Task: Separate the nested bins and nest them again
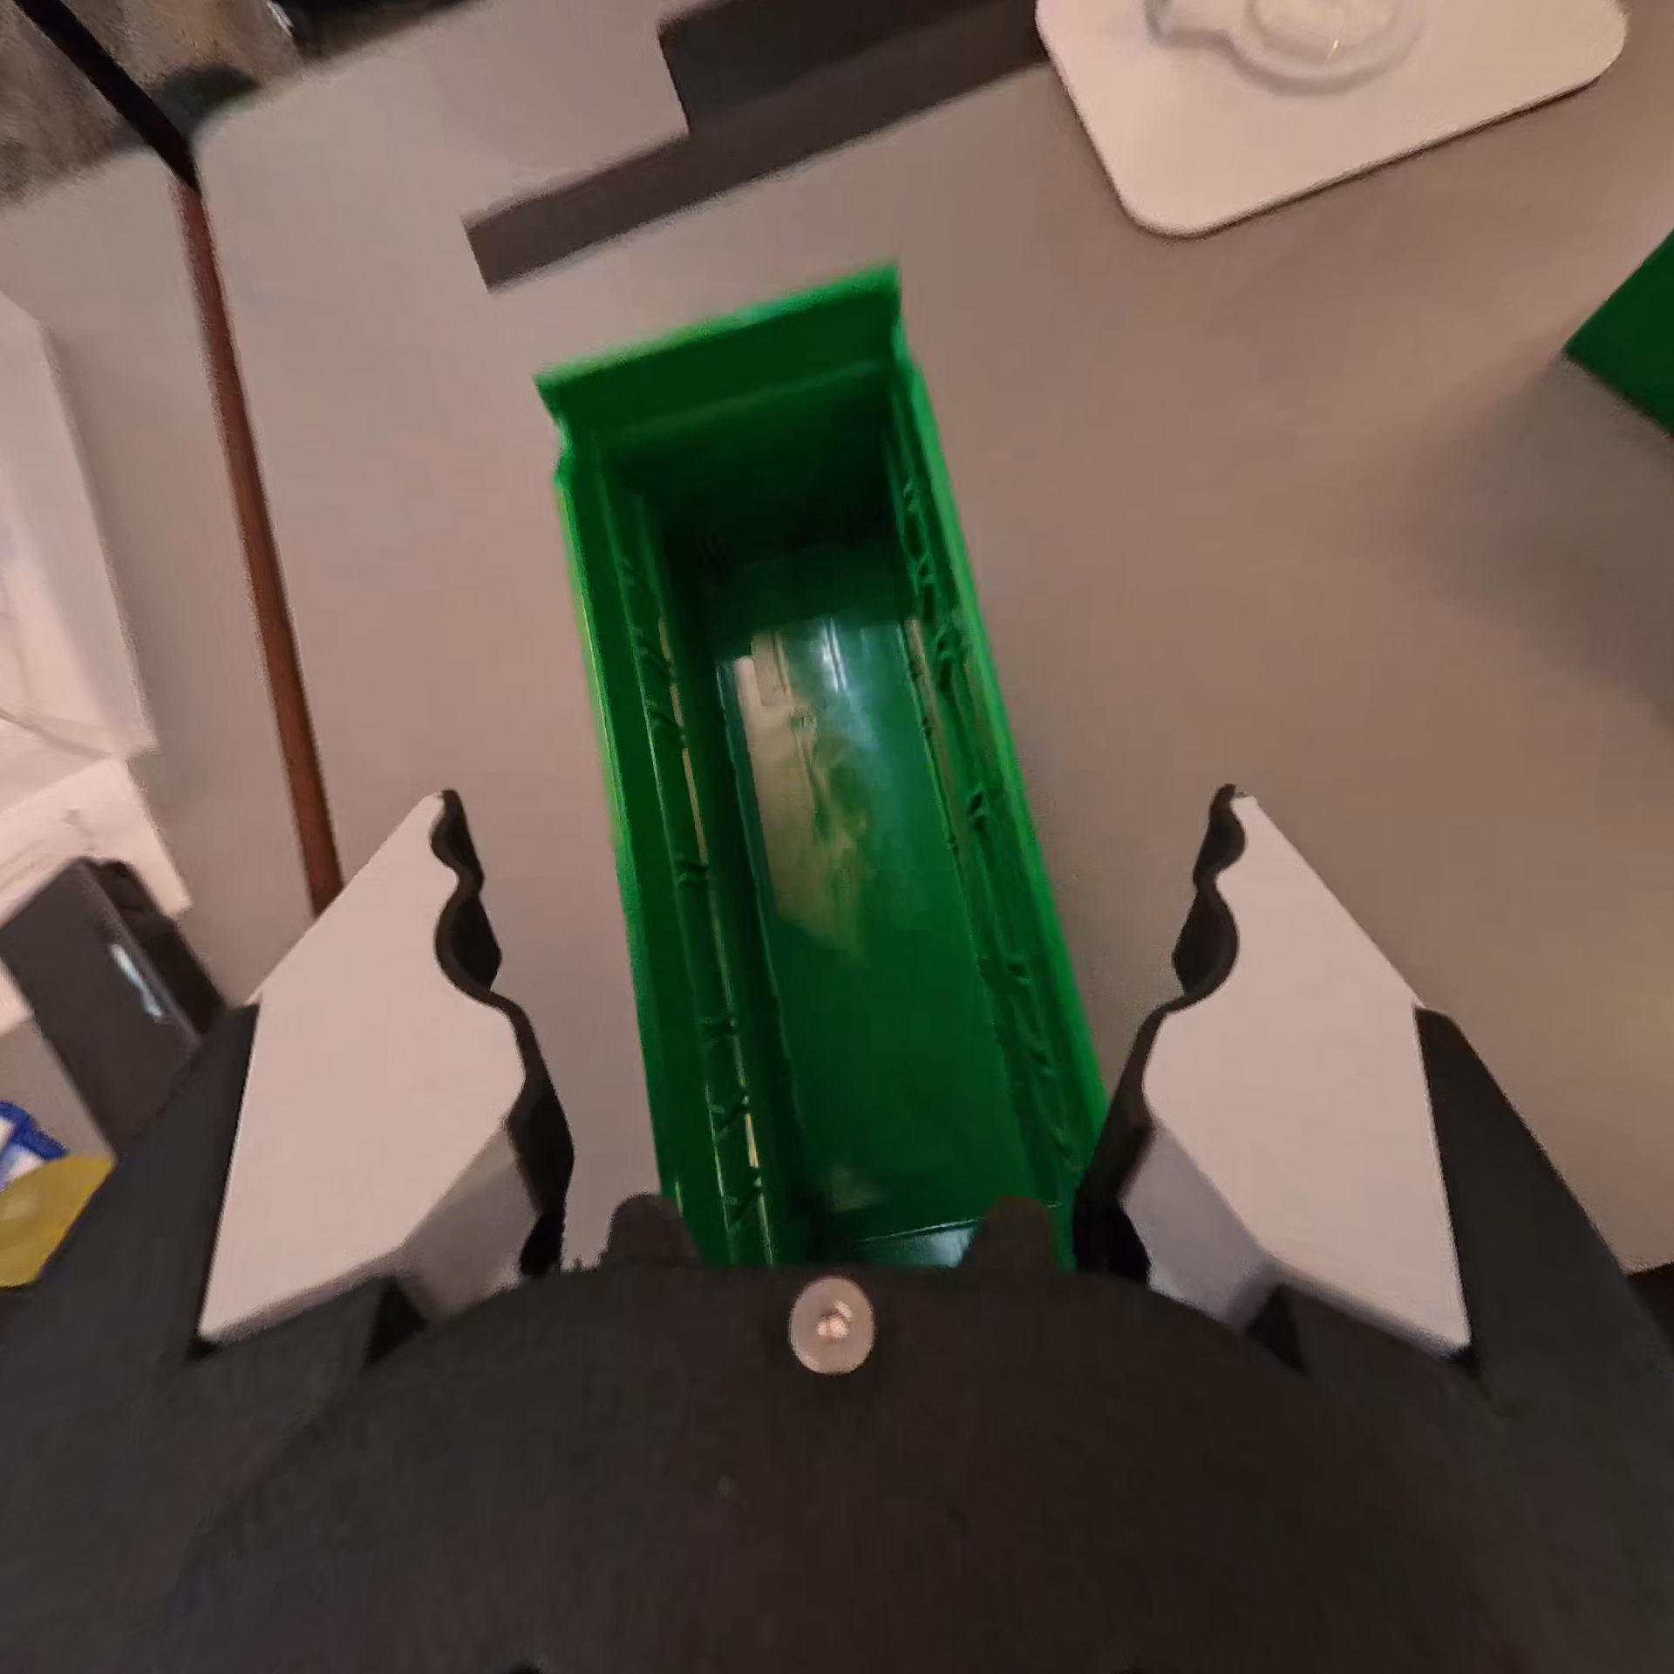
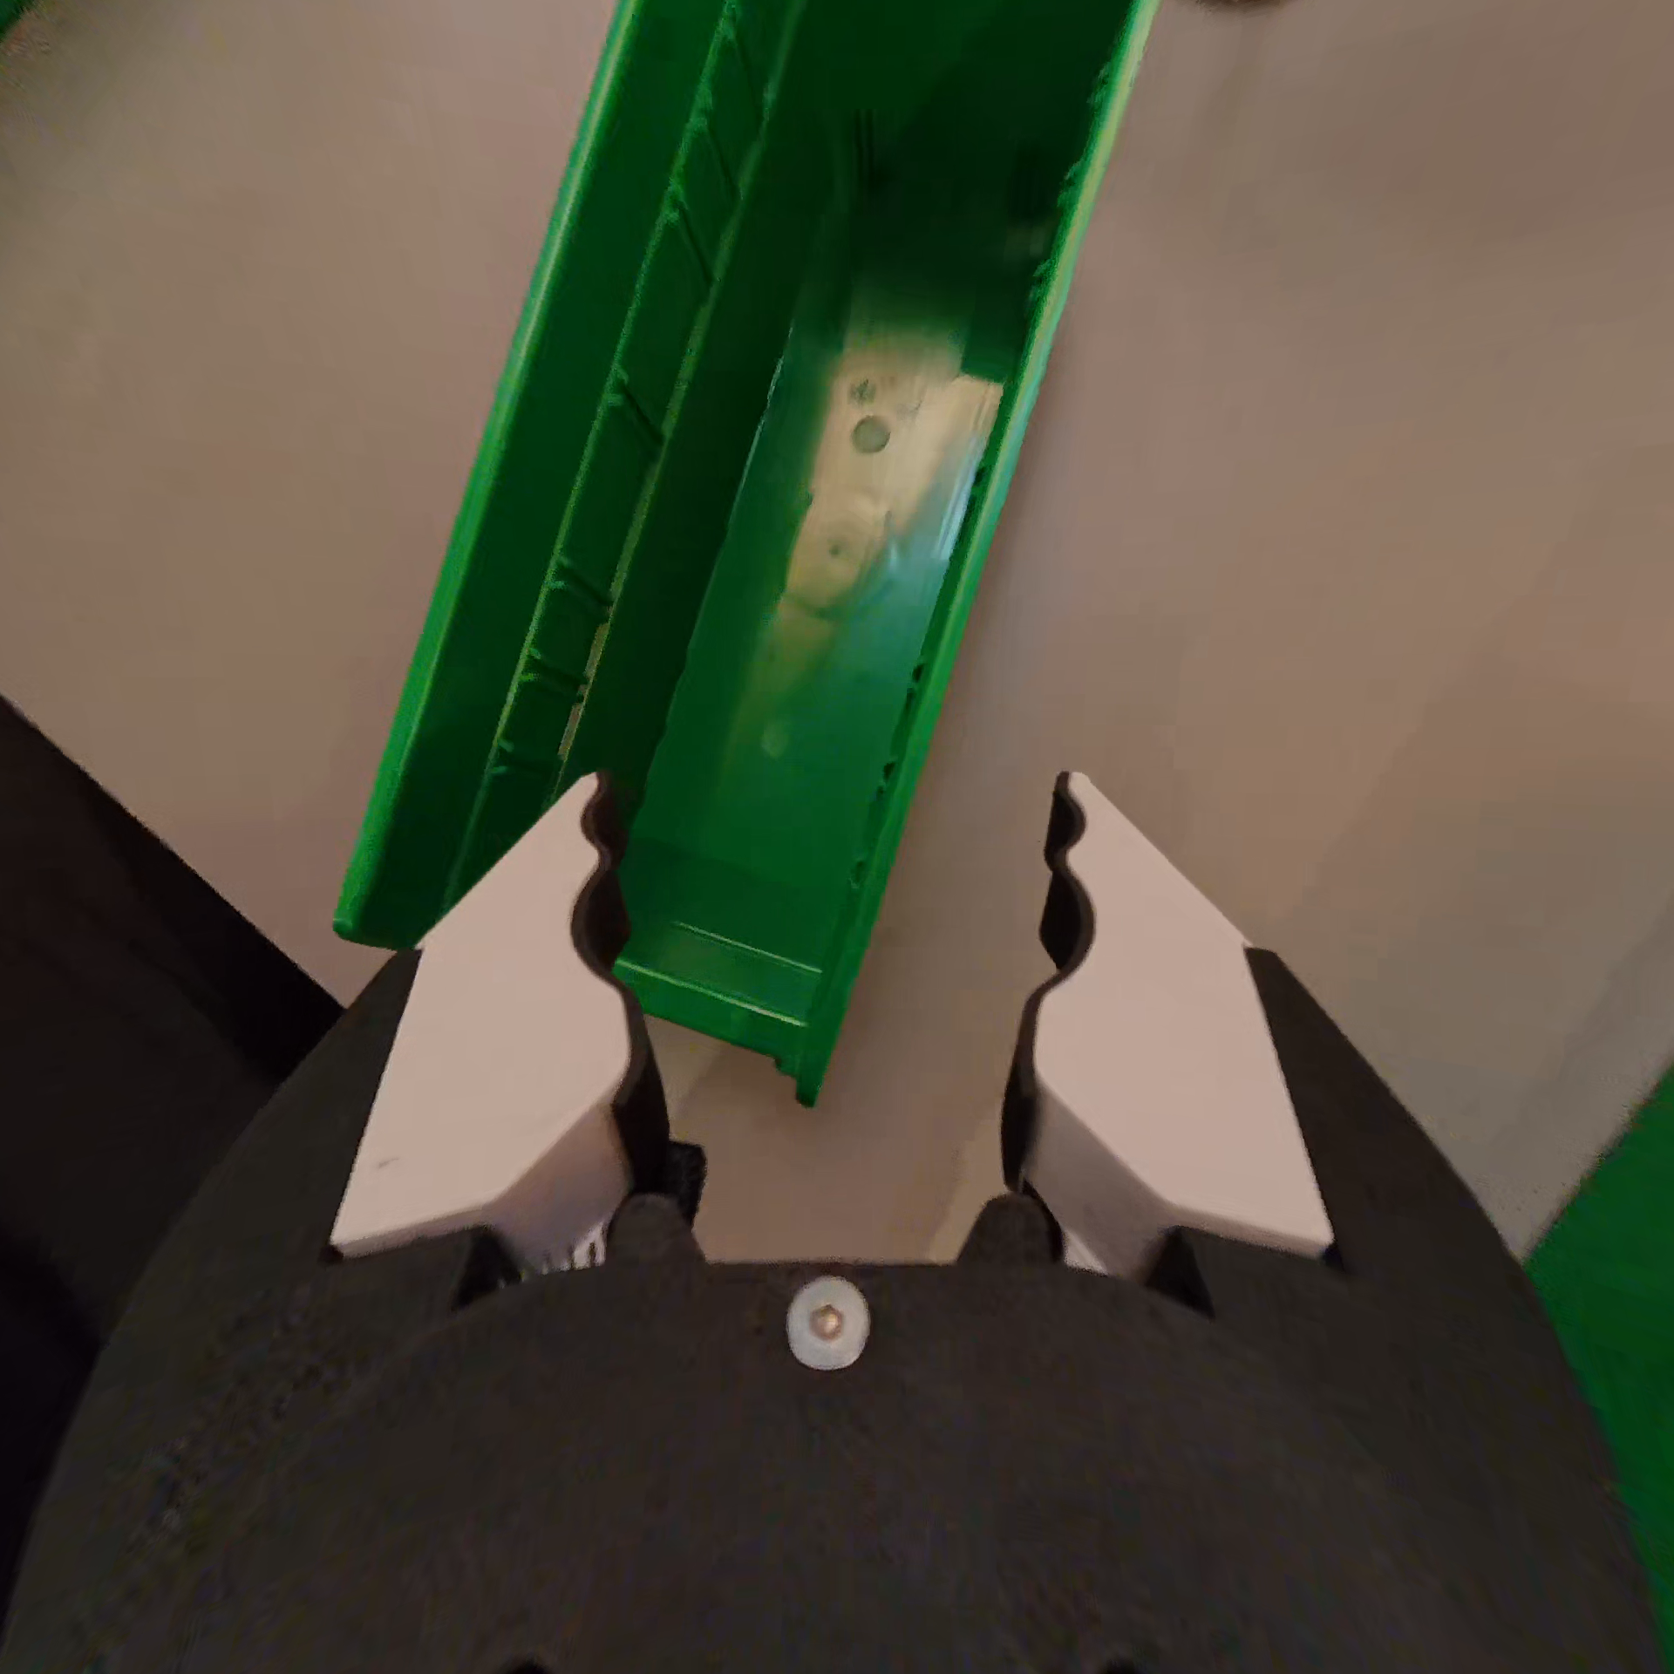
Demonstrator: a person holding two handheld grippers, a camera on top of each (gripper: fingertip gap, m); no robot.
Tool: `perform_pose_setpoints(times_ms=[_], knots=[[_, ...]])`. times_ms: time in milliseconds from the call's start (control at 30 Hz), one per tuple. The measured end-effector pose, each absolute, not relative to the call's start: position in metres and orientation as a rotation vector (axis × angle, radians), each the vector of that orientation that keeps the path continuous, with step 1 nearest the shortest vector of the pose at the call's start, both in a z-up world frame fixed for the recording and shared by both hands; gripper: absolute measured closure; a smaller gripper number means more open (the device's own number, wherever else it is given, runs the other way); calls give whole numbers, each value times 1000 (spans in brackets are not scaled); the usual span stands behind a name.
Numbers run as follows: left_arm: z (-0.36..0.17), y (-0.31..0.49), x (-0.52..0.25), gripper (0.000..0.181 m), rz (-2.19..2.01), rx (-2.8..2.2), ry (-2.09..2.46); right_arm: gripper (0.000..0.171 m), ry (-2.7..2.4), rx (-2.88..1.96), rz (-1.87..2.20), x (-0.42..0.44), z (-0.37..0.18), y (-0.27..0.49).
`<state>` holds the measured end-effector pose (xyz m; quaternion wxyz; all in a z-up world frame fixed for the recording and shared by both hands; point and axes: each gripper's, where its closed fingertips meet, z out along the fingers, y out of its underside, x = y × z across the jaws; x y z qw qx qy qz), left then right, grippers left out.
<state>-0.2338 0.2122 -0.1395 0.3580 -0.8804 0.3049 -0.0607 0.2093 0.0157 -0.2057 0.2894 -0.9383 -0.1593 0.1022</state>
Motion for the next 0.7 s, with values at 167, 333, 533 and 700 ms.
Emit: perform_pose_setpoints(times_ms=[167, 333, 533, 700], knots=[[-85, 173, -162, 49, -146, -2094, 912, 92, -534, -2526, 427, 176, -226, 8], [-110, 120, -48, 52, -460, -2095, 1119, 87, -610, -2461, 629, 118, -220, 5], [-141, 107, 42, 41, -672, -2148, 1242, 81, -762, -2339, 815, 38, -214, -5], [-177, 112, 80, 23, -554, -2204, 1351, 87, -877, -2362, 863, 34, -221, -22]])
